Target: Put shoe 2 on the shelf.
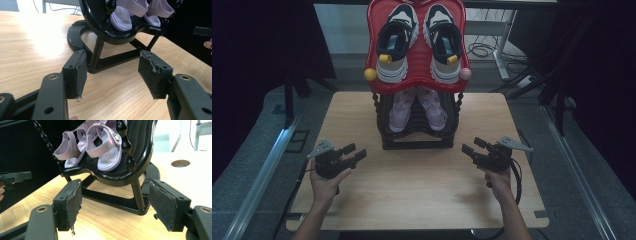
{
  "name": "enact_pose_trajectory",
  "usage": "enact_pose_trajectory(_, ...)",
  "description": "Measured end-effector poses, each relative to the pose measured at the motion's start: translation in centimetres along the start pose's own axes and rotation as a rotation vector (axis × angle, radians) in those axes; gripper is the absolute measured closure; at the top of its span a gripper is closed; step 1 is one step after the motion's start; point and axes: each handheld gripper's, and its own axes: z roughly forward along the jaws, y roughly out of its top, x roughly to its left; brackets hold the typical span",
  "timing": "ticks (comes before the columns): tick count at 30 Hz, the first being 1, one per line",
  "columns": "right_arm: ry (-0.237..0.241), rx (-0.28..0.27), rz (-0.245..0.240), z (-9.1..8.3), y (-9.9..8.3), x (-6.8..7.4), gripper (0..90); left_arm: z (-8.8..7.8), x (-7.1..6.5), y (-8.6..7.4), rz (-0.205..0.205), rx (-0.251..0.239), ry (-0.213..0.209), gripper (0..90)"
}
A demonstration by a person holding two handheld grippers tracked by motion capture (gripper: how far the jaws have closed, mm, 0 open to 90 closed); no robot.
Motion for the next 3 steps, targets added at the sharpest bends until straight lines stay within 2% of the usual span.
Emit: enact_pose_trajectory(3,-0.002,0.004,0.001,-0.35,-0.30,0.08,27.7,0.15,0.24,-0.21,-0.011,-0.001,0.002,40.1)
